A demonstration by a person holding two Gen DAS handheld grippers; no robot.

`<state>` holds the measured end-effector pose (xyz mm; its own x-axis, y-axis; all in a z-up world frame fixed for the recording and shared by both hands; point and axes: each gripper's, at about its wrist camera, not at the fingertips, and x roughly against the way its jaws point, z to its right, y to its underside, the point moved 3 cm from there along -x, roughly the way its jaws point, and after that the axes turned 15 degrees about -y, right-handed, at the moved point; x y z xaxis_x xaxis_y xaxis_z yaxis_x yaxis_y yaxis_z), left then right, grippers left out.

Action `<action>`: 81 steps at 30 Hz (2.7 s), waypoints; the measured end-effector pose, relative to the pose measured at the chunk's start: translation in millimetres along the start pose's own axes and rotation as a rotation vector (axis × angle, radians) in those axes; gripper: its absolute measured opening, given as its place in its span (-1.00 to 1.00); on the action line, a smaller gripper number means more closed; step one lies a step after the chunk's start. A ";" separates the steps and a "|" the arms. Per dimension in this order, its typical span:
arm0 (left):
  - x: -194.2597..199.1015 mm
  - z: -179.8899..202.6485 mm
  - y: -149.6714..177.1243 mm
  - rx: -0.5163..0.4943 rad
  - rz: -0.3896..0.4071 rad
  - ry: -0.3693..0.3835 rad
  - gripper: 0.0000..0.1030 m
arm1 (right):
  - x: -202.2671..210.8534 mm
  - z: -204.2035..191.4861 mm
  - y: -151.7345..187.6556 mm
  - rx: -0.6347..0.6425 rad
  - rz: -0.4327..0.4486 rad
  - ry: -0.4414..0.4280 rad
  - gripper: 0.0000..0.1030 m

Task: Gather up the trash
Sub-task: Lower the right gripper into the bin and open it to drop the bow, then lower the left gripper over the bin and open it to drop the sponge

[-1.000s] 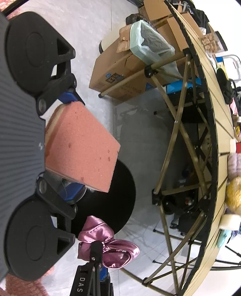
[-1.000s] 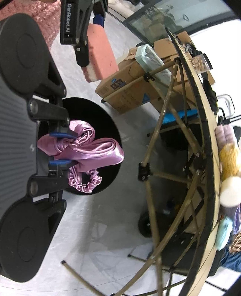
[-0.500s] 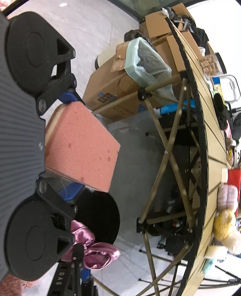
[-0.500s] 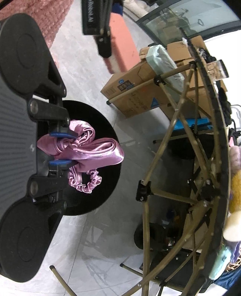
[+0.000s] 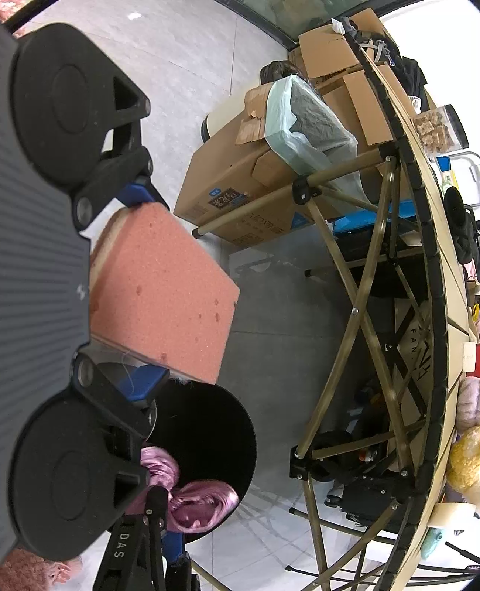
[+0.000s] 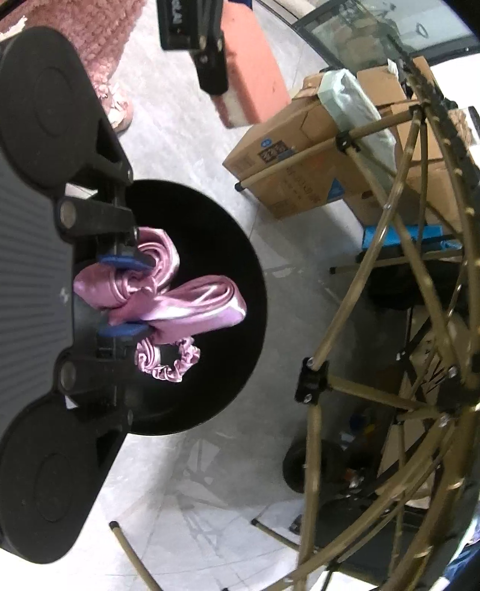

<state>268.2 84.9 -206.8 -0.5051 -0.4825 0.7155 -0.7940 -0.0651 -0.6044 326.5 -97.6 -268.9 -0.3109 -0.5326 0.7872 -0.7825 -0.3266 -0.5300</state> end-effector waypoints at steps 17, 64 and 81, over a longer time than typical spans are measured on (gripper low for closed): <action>-2.1 8.1 0.5 -0.023 0.003 -0.003 0.68 | 10.0 11.0 2.4 -0.024 0.015 0.044 1.00; 13.6 147.3 -8.2 -0.352 0.075 0.147 0.68 | 111.5 116.0 48.5 -0.293 0.154 0.230 1.00; -3.2 157.4 -10.0 -0.354 0.021 0.202 1.00 | 97.8 134.2 48.6 -0.322 0.119 0.278 1.00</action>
<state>331.0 -50.3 -258.2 -0.5510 -0.2973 0.7798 -0.8323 0.2644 -0.4873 330.4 -270.3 -260.0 -0.5078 -0.3067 0.8050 -0.8470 0.0075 -0.5315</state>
